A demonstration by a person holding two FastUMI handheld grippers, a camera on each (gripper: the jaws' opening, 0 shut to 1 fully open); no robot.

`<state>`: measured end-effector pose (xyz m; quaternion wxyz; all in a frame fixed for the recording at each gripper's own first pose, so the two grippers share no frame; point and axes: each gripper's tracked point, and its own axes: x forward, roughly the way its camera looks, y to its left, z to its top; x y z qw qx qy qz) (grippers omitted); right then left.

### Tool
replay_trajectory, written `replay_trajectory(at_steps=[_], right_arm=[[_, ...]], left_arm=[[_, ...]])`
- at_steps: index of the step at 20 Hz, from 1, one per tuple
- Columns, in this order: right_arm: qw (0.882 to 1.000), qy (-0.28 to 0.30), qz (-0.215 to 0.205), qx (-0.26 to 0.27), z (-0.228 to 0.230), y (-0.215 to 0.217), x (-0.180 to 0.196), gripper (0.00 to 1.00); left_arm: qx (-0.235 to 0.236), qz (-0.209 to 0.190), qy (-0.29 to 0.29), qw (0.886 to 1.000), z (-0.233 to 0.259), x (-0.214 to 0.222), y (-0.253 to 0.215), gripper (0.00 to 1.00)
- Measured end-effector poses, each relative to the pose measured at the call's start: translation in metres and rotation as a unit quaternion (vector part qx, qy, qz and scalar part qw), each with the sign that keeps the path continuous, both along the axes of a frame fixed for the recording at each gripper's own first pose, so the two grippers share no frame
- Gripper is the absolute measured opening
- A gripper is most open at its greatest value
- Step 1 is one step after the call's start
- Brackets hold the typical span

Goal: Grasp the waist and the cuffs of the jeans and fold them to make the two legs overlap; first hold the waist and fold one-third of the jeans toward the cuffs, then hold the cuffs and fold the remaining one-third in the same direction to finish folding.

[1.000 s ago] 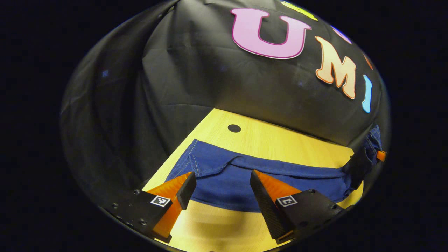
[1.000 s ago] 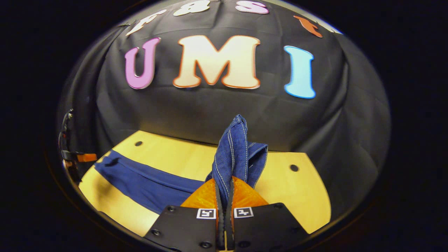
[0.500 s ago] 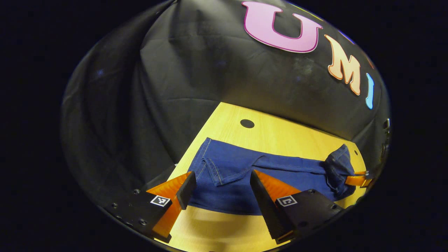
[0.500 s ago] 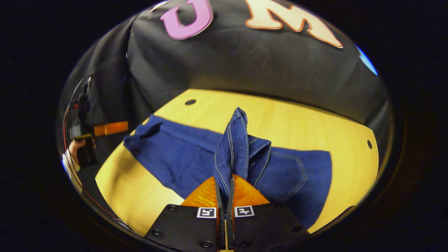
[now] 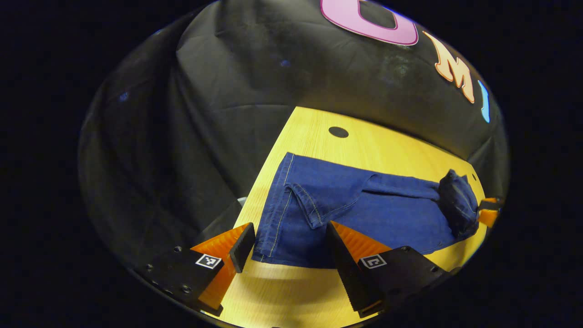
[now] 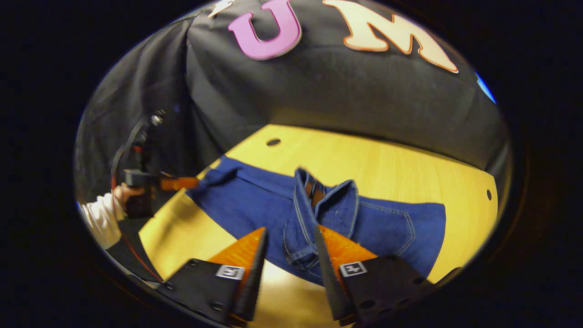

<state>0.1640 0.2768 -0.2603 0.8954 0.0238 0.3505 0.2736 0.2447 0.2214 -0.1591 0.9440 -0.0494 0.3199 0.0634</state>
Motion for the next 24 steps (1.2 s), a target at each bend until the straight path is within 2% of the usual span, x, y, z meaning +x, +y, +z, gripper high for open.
replay_trajectory(at_steps=[2,4,7,11,13,14,17,19,20,21,22,24], right_arm=[[0.999,-0.048,-0.015,0.012,0.037,-0.009,0.004,0.99],[0.998,-0.059,-0.036,0.014,0.064,-0.032,-0.001,0.99],[0.993,-0.082,-0.086,-0.016,0.093,-0.082,0.0,0.99],[0.983,-0.074,-0.161,-0.049,0.096,-0.15,-0.006,1.0],[0.978,-0.071,-0.19,-0.043,0.1,-0.168,-0.01,0.97],[0.976,-0.072,-0.201,-0.036,0.104,-0.173,-0.012,1.0],[0.971,-0.075,-0.223,-0.029,0.112,-0.183,-0.02,0.97],[0.97,-0.075,-0.23,-0.035,0.112,-0.187,-0.027,1.0],[0.969,-0.074,-0.233,-0.037,0.113,-0.19,-0.03,0.97],[0.968,-0.073,-0.236,-0.036,0.113,-0.191,-0.032,0.97],[0.968,-0.073,-0.238,-0.036,0.113,-0.192,-0.037,1.0],[0.967,-0.072,-0.241,-0.039,0.113,-0.194,-0.044,1.0]], left_arm=[[-0.001,-0.002,0.016,1.0,-0.002,-0.001,0.001,0.95],[-0.001,0.001,0.031,1.0,-0.007,0.0,0.002,0.95],[0.005,0.005,0.038,0.999,-0.016,-0.002,0.009,0.95],[0.025,-0.005,0.042,0.999,-0.022,-0.004,0.008,0.93],[0.019,-0.003,0.032,0.999,-0.022,-0.005,0.006,0.93],[0.02,0.003,0.023,1.0,-0.021,-0.004,0.008,0.92],[0.024,-0.004,0.018,1.0,-0.024,-0.003,0.008,0.86],[0.017,-0.019,0.02,0.999,-0.024,-0.002,-0.005,0.77],[0.018,-0.028,0.018,0.999,-0.025,0.002,-0.013,0.53],[0.008,-0.034,0.017,0.999,-0.025,0.004,-0.02,0.5],[0.001,-0.031,0.013,0.999,-0.024,0.005,-0.023,0.28],[-0.028,-0.024,-0.005,0.999,-0.024,0.005,-0.023,0.15]])
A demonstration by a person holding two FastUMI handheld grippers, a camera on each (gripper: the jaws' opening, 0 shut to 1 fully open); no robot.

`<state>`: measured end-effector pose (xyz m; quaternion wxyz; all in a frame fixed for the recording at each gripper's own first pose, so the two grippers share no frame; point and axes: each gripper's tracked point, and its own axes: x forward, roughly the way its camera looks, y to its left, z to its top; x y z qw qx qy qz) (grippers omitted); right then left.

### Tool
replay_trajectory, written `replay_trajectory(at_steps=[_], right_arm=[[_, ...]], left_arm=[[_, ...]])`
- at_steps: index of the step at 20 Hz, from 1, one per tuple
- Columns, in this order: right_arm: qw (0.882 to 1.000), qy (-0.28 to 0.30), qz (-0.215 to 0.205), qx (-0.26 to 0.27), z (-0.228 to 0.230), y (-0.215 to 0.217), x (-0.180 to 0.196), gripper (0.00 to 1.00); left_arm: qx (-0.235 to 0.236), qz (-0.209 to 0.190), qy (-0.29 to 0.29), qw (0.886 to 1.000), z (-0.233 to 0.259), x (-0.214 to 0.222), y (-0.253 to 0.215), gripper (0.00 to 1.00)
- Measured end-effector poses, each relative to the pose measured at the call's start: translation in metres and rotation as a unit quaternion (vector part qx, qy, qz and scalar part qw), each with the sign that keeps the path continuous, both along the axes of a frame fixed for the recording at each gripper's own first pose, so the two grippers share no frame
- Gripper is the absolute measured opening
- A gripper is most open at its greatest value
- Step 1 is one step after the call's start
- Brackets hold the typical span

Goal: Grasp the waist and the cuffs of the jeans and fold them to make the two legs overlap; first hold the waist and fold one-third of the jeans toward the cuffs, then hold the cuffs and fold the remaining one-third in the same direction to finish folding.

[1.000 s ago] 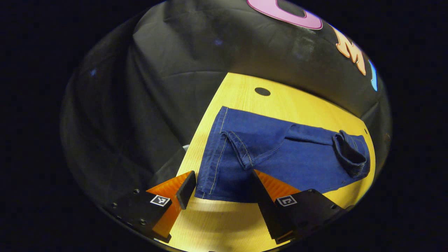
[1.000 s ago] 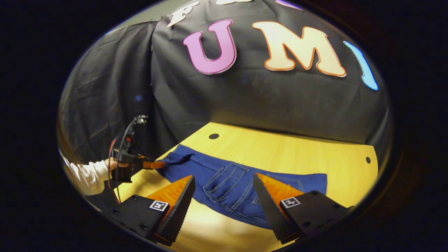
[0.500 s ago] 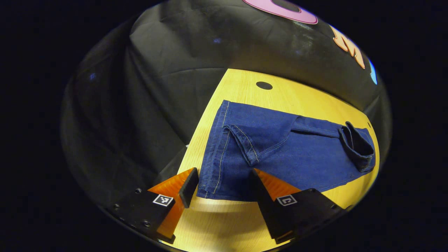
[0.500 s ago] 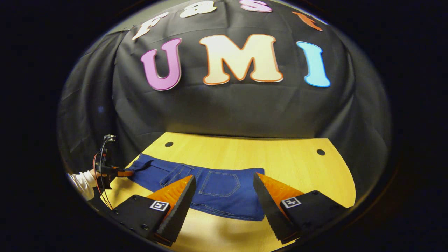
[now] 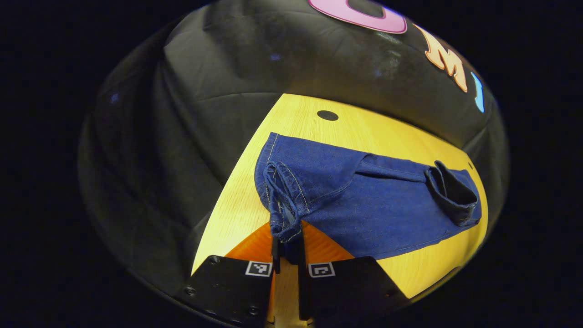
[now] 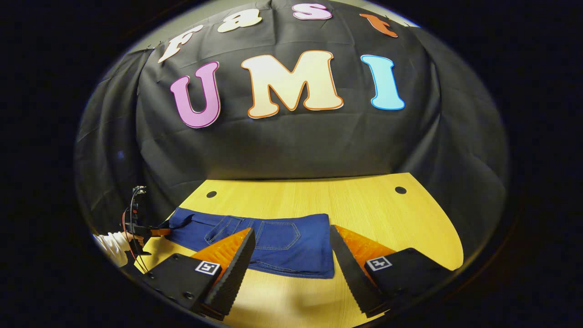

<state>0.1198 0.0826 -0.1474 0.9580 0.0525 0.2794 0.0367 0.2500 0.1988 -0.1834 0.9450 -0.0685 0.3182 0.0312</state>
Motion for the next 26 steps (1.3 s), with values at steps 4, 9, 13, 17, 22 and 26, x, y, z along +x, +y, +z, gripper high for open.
replay_trajectory(at_steps=[4,9,13,17,22,26], right_arm=[[1.0,0.006,-0.007,-0.006,0.0,-0.008,-0.017,0.97],[1.0,0.003,-0.022,-0.003,0.004,-0.025,-0.026,0.97],[0.999,-0.001,-0.036,0.021,0.003,-0.046,-0.027,0.98],[0.998,0.002,-0.036,0.044,-0.002,-0.074,-0.025,0.98],[0.997,0.0,-0.03,0.068,-0.007,-0.124,-0.017,1.0],[0.997,-0.003,-0.021,0.073,-0.013,-0.16,-0.011,1.0]], left_arm=[[-0.056,0.019,0.01,0.998,0.0,-0.001,-0.001,0.01],[-0.027,0.008,0.021,0.999,0.027,-0.002,-0.008,0.0],[-0.053,-0.011,-0.009,0.998,0.089,0.003,-0.053,0.0],[-0.078,-0.034,-0.029,0.996,0.136,0.008,-0.12,0.0],[-0.097,-0.057,-0.044,0.993,0.19,0.012,-0.212,0.0],[-0.091,-0.099,-0.059,0.989,0.227,0.021,-0.303,0.0]])
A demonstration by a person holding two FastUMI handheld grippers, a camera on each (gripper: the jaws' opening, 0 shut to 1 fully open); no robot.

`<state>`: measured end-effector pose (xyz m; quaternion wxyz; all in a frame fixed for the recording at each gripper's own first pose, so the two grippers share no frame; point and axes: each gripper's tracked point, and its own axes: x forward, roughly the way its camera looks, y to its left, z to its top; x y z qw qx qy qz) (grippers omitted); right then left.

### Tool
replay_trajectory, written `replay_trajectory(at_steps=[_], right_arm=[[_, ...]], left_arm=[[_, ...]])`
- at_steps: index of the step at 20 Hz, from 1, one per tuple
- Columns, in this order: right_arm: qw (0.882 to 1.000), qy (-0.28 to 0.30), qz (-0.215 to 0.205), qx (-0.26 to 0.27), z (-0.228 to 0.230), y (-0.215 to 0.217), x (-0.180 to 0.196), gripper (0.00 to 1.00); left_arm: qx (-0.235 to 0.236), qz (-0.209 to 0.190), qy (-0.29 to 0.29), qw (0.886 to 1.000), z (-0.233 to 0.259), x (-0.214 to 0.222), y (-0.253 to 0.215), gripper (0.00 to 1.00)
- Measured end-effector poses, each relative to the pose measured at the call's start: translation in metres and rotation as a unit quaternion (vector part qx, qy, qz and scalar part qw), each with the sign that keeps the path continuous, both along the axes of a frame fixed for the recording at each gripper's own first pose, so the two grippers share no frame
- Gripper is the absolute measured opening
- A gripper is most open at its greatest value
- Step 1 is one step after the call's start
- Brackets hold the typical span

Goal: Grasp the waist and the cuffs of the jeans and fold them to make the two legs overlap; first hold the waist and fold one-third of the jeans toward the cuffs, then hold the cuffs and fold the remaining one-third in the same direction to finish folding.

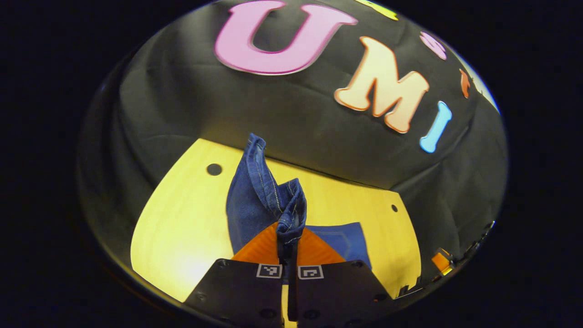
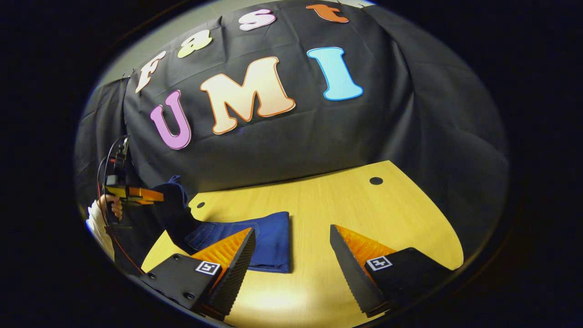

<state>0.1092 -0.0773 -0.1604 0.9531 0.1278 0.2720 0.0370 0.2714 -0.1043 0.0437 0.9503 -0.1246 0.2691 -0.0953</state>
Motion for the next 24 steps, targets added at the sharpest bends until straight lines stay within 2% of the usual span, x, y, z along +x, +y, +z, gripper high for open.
replay_trajectory(at_steps=[1,2,4,8,12,14,17,18,19,21,22,24], right_arm=[[1.0,0.001,0.003,-0.001,-0.002,-0.007,0.0,0.96],[1.0,0.002,0.006,0.0,-0.002,-0.01,-0.001,1.0],[1.0,0.005,0.013,0.0,-0.009,-0.022,-0.004,1.0],[1.0,0.017,0.021,0.015,-0.021,-0.028,-0.012,1.0],[0.999,0.022,0.033,0.008,-0.026,-0.031,-0.021,1.0],[0.999,0.025,0.039,0.005,-0.03,-0.033,-0.026,1.0],[0.998,0.026,0.048,0.008,-0.031,-0.03,-0.032,1.0],[0.998,0.026,0.051,0.007,-0.031,-0.03,-0.035,1.0],[0.998,0.027,0.054,0.007,-0.032,-0.029,-0.037,1.0],[0.998,0.026,0.062,0.007,-0.031,-0.027,-0.039,1.0],[0.998,0.026,0.065,0.008,-0.03,-0.025,-0.042,1.0],[0.997,0.023,0.07,0.01,-0.028,-0.02,-0.045,1.0]], left_arm=[[0.006,-0.014,-0.003,1.0,0.002,0.001,-0.025,0.0],[0.018,-0.026,-0.002,0.999,0.003,0.001,-0.047,0.0],[0.069,-0.04,0.009,0.997,-0.009,-0.005,-0.078,0.0],[0.157,-0.082,0.042,0.983,-0.074,-0.023,-0.144,0.0],[0.225,-0.084,0.077,0.968,-0.153,-0.037,-0.162,0.0],[0.263,-0.081,0.073,0.959,-0.173,-0.034,-0.168,0.0],[0.345,-0.085,0.067,0.932,-0.202,-0.041,-0.173,0.05],[0.357,-0.089,0.059,0.928,-0.207,-0.041,-0.177,0.05],[0.354,-0.092,0.058,0.929,-0.208,-0.044,-0.181,0.05],[0.317,-0.097,0.052,0.942,-0.207,-0.052,-0.198,0.14],[0.294,-0.101,0.042,0.95,-0.207,-0.053,-0.209,0.34],[0.285,-0.083,0.014,0.955,-0.187,-0.059,-0.211,0.73]])
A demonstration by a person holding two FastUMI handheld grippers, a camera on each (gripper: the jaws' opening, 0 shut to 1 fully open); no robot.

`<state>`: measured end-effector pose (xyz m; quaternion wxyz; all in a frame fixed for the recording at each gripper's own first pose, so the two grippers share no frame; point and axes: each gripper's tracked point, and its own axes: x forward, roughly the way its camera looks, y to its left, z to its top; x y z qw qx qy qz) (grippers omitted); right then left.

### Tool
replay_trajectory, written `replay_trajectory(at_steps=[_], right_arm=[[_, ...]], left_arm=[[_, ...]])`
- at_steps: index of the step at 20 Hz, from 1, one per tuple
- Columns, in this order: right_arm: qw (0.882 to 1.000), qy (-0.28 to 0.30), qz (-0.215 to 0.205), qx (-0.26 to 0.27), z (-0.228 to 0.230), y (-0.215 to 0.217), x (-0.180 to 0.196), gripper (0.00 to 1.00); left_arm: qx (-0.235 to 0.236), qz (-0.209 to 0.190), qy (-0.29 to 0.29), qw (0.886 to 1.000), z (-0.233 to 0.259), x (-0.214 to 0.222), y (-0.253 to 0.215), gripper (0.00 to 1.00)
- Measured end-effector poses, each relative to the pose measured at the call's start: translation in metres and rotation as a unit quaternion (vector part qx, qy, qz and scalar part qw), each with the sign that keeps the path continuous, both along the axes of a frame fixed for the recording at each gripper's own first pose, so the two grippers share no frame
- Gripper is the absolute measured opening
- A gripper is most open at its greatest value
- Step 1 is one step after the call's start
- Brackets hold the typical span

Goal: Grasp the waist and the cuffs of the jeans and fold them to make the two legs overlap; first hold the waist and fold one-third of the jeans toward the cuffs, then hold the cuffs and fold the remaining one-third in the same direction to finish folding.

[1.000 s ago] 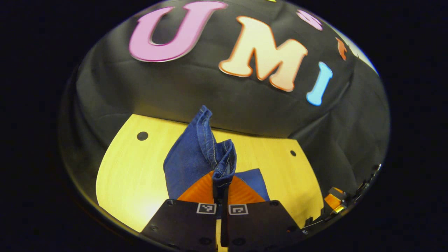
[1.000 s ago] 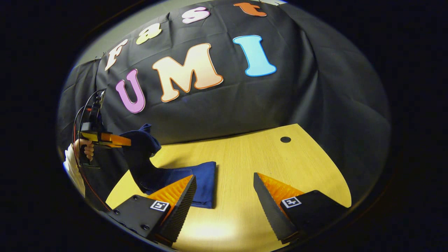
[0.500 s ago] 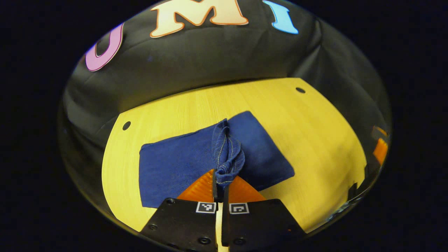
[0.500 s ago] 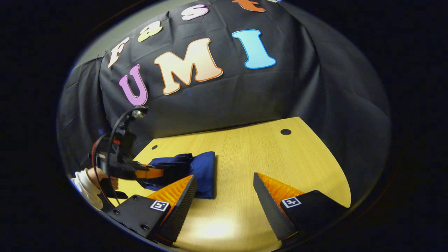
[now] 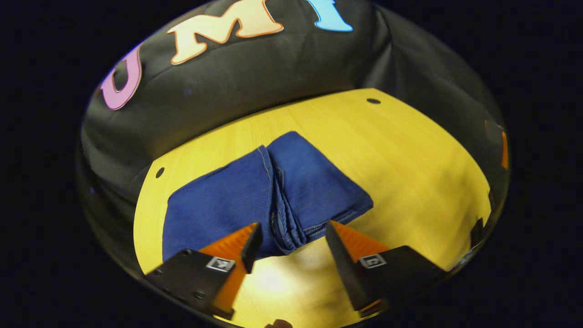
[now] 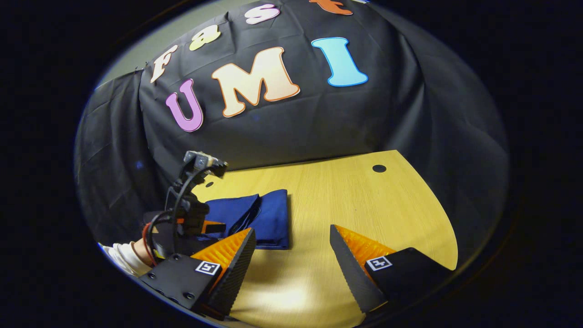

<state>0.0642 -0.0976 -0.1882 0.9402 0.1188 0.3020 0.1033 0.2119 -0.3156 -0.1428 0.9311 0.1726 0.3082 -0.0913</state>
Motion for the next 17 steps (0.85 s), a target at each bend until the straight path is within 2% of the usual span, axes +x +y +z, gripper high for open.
replay_trajectory(at_steps=[1,6,10,17], right_arm=[[1.0,-0.003,0.001,-0.002,0.002,0.002,-0.001,1.0],[1.0,-0.013,0.005,-0.01,0.008,0.023,-0.008,1.0],[1.0,-0.025,0.003,-0.012,0.021,0.043,-0.011,1.0],[0.999,-0.035,-0.015,-0.011,0.035,0.062,-0.02,1.0]], left_arm=[[0.002,0.011,-0.016,1.0,0.009,-0.002,0.008,0.93],[-0.047,0.044,-0.052,0.997,0.055,-0.033,0.041,0.94],[-0.074,0.076,-0.06,0.993,0.073,-0.047,0.088,0.94],[-0.093,0.072,-0.045,0.992,0.071,-0.058,0.116,0.94]])
